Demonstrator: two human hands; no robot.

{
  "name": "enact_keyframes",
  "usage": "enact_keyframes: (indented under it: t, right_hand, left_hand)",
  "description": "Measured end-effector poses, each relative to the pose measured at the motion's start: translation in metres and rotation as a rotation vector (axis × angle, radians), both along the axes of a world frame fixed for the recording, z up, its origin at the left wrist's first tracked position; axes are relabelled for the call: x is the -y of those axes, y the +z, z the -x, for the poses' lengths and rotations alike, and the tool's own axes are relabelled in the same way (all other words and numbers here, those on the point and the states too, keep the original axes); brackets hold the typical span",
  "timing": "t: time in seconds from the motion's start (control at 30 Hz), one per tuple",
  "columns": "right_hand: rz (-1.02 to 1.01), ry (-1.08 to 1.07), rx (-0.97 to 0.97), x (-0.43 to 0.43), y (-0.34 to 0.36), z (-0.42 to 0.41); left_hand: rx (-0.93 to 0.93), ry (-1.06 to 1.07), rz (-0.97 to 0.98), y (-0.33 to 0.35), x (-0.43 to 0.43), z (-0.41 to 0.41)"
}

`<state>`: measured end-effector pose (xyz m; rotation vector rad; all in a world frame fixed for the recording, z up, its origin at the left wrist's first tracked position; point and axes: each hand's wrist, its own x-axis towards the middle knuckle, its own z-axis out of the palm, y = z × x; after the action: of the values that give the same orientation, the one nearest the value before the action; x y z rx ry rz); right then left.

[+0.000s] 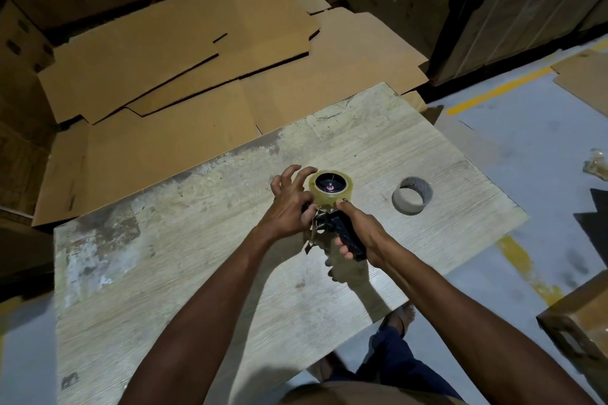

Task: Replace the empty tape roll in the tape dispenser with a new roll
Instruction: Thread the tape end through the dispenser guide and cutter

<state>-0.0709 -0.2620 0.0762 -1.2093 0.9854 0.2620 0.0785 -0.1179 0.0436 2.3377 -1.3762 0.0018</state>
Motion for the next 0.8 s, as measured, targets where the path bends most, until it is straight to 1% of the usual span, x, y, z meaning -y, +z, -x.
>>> enact_keyframes:
  t: [0.13,0.23,0.3,0.43,0.57,0.8]
  right_hand:
    - [0.014,0.038,0.011,0.004,0.010,-0.002]
    - [0.012,0.018,0.022,0.009,0.015,-0.004]
    - [-0.019,0.002,0.026,0.020,0.017,-0.004]
    - [-0.056,0.079,-0.007,0.036,0.032,0.001]
    - [-0.079,0.142,-0.046,0.040,0.042,0.003]
    - [-0.203,0.179,-0.124,0.035,0.056,0.010]
  left_hand:
    - [0.047,-0.062,-0.009,0.019,-0.003,0.002]
    - [0.054,-0.101,0.007,0.032,-0.008,0.004]
    - [0.018,-0.065,0.053,0.037,-0.018,0.003]
    - [-0.076,-0.008,0.095,0.044,-0.030,0.001]
    - [-0.140,0.015,0.053,0.058,-0.034,-0.001]
    - [-0.306,0.011,-0.043,0.086,-0.046,-0.009]
